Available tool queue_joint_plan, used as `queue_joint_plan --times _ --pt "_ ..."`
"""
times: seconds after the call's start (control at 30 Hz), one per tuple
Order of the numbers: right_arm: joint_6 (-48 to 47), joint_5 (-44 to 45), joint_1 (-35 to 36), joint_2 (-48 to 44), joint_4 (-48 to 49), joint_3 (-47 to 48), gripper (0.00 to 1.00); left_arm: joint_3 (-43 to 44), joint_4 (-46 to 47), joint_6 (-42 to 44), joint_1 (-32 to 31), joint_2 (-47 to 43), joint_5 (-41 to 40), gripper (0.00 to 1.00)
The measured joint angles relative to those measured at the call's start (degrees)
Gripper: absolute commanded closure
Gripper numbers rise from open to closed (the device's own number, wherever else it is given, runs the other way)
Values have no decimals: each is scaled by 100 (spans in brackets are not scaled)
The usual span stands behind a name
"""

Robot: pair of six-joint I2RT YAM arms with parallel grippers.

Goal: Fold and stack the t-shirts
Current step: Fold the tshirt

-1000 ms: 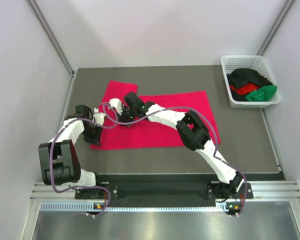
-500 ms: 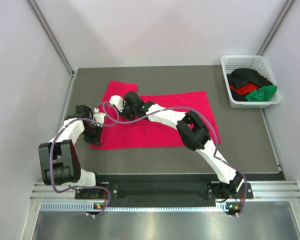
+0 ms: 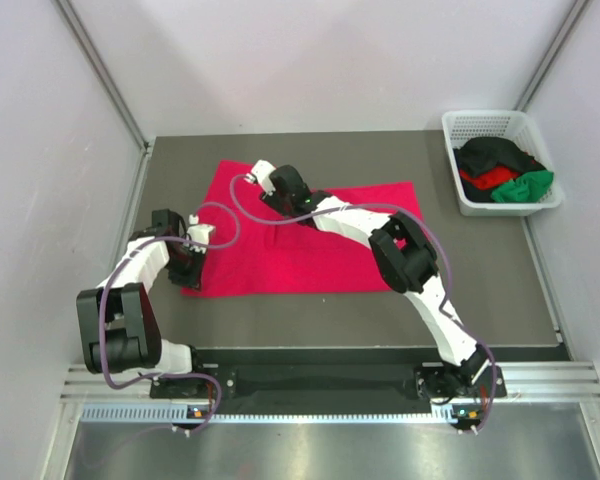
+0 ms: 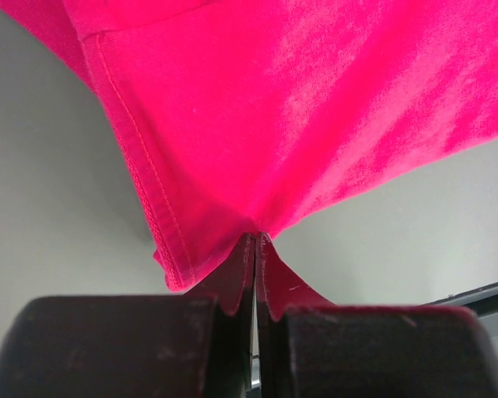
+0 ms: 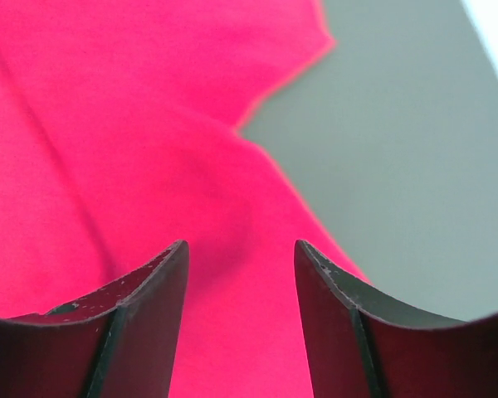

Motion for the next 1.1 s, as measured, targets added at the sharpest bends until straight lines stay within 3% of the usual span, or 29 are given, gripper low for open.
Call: queue_joint_plan --times 0.17,0.27,0.37,0.57,0.77,0.97,1.1 --pt "-11 219 -96 -595 13 -474 46 87 -61 11 0 -22 -4 99" --pt "-22 164 -136 -1126 -31 -903 46 409 -229 162 0 -28 87 74" --pt "-22 -293 -205 -1766 -323 -1303 48 920 -407 393 0 -81 378 61" --pt "-144 -1196 -417 -3003 -1054 -2194 49 1519 -723 1080 -24 -308 876 59" --pt "229 -1945 -1051 -3560 -1530 -3119 49 1532 -872 1491 -236 33 831 62" --pt "317 -2116 -2037 -3530 -1801 -3495 50 2205 -778 951 -299 1049 654 60" --pt "625 -2240 -2682 -2957 -1818 -2686 52 3239 -402 291 -299 1816 573 56"
